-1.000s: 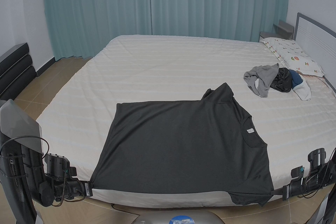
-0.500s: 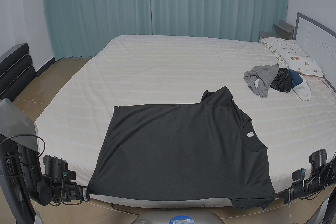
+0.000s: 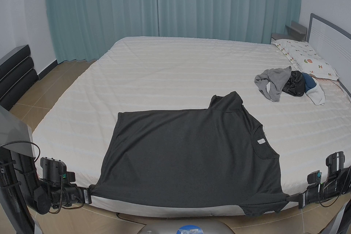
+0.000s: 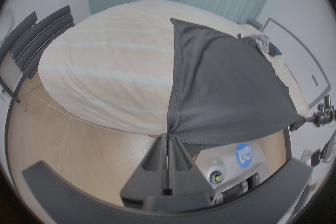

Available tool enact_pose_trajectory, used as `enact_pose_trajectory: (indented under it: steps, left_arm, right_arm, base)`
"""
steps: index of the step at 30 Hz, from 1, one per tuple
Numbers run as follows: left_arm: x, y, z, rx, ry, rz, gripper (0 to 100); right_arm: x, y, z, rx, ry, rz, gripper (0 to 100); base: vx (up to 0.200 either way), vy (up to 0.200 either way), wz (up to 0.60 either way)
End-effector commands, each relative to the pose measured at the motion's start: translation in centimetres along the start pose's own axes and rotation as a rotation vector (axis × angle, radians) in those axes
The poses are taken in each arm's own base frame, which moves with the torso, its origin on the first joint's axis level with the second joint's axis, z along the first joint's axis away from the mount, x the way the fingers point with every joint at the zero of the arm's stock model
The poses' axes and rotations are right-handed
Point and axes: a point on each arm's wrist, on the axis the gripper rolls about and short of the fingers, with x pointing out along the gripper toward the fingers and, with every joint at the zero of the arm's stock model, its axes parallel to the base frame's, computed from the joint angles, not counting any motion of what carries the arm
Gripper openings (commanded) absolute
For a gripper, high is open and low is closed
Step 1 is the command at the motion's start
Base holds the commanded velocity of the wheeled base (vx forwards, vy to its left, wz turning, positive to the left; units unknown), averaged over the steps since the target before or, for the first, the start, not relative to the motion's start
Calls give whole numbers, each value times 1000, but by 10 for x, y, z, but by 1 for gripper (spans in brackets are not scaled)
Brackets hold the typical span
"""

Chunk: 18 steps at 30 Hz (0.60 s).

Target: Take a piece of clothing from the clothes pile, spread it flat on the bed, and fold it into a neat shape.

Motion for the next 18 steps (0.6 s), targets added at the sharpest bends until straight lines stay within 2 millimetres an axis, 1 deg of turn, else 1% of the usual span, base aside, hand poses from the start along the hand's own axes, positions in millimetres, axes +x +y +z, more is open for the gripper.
enact_pose_trajectory:
  steps: [1, 4, 5, 6, 9, 10, 12, 15, 18]
  left_arm:
    - [-2, -3, 11, -76, -100, -5, 0]
    - [3, -3, 26, -141, -194, 11, 0]
    - [3, -3, 27, -142, -197, 12, 0]
    - [7, -4, 37, -178, -242, 18, 0]
    - [11, -9, 49, -220, -294, 10, 0]
    - [11, -9, 49, -223, -296, 12, 0]
    - [14, -13, 61, -259, -345, 1, 0]
    - [17, -14, 71, -283, -382, -13, 0]
    - [16, -15, 73, -294, -383, -17, 0]
  right_arm:
    - [1, -4, 16, -27, -55, -8, 0]
    - [3, -10, 31, -23, -103, -23, 0]
    - [2, -10, 32, -22, -108, -23, 0]
    - [3, -13, 42, 5, -140, -28, 0]
    - [3, -11, 56, 43, -182, -19, 0]
    - [3, -11, 57, 44, -184, -19, 0]
    - [5, -9, 73, 72, -219, -3, 0]
    - [8, -7, 86, 100, -244, 6, 0]
    - [9, -7, 97, 118, -269, 14, 0]
  base:
    - [0, 0, 0]
    - [0, 0, 0]
    - [0, 0, 0]
    - [0, 0, 0]
    - [0, 0, 0]
    - [0, 0, 0]
    - [0, 0, 0]
    - [0, 0, 0]
    - [0, 0, 0]
